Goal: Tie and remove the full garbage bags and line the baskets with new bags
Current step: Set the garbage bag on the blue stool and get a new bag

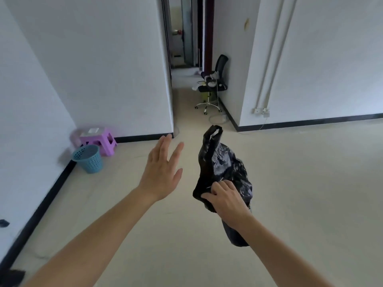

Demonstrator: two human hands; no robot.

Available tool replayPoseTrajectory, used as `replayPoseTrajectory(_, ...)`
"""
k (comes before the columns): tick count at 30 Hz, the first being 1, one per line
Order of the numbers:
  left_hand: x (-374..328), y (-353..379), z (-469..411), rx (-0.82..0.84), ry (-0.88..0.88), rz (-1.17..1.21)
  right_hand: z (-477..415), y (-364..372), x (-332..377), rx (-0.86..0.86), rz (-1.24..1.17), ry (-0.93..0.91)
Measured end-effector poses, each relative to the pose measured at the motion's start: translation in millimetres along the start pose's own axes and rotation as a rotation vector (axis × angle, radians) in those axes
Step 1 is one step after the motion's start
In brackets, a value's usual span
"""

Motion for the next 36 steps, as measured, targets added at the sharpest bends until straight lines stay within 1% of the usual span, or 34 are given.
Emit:
replayPoseTrajectory(3, 36, 16, -10, 0.014, 0.23, -0.156, -51, 27, 28, 0.026, -0.001, -0.145)
replayPoseTrajectory(6, 71, 44, -10, 0.055, 0.356, -0.269, -101, 59, 50, 0.06, -0.035, -0.294)
replayPoseTrajectory(7, 86, 58, -10, 0.106, 0.383, -0.297, -120, 71, 56, 0.066, -0.039, -0.337)
replayPoseTrajectory(9, 129, 90, -14, 0.272, 0.386, -0.436, -164, 95, 63, 0.064, -0.058, -0.397)
replayPoseTrajectory(10, 158, 104, -17, 0.371, 0.341, -0.506, -189, 107, 63, 0.066, -0.069, -0.415)
replayPoseTrajectory(12, 223, 122, -23, 0.548, 0.172, -0.553, -244, 131, 60, 0.068, -0.09, -0.426)
replayPoseTrajectory(13, 255, 125, -25, 0.597, 0.078, -0.532, -273, 141, 55, 0.079, -0.095, -0.406)
replayPoseTrajectory(15, 314, 127, -27, 0.625, -0.097, -0.486, -335, 158, 45, 0.116, -0.097, -0.328)
replayPoseTrajectory(16, 342, 125, -28, 0.599, -0.171, -0.465, -365, 165, 42, 0.127, -0.104, -0.302)
replayPoseTrajectory(17, 367, 119, -32, 0.536, -0.237, -0.442, -393, 171, 42, 0.129, -0.116, -0.306)
replayPoseTrajectory(20, 440, 92, -57, 0.282, -0.435, -0.373, -472, 182, 60, 0.101, -0.135, -0.457)
replayPoseTrajectory(22, 481, 82, -68, 0.199, -0.539, -0.348, -516, 190, 81, 0.092, -0.164, -0.555)
replayPoseTrajectory(24, 516, 85, -75, 0.218, -0.576, -0.359, -550, 204, 101, 0.09, -0.177, -0.63)
replayPoseTrajectory(26, 556, 101, -76, 0.282, -0.604, -0.32, -586, 222, 122, 0.081, -0.182, -0.693)
replayPoseTrajectory(27, 578, 114, -74, 0.337, -0.636, -0.274, -605, 231, 132, 0.077, -0.181, -0.71)
replayPoseTrajectory(29, 620, 146, -65, 0.498, -0.68, -0.167, -646, 248, 148, 0.036, -0.185, -0.7)
replayPoseTrajectory(31, 660, 171, -57, 0.619, -0.667, -0.128, -691, 264, 162, -0.032, -0.206, -0.651)
replayPoseTrajectory(33, 705, 184, -54, 0.639, -0.635, -0.205, -739, 283, 179, -0.047, -0.186, -0.623)
replayPoseTrajectory(34, 732, 185, -53, 0.616, -0.655, -0.247, -764, 296, 189, -0.017, -0.149, -0.601)
replayPoseTrajectory(36, 787, 186, -52, 0.566, -0.75, -0.261, -814, 325, 204, 0.128, -0.076, -0.536)
Point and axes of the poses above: each hand's wrist, its own z-axis away from the middle knuckle, its own y-axis out of the palm, x = y × z, the point moved 10 cm from there along -z, towards the middle knuckle
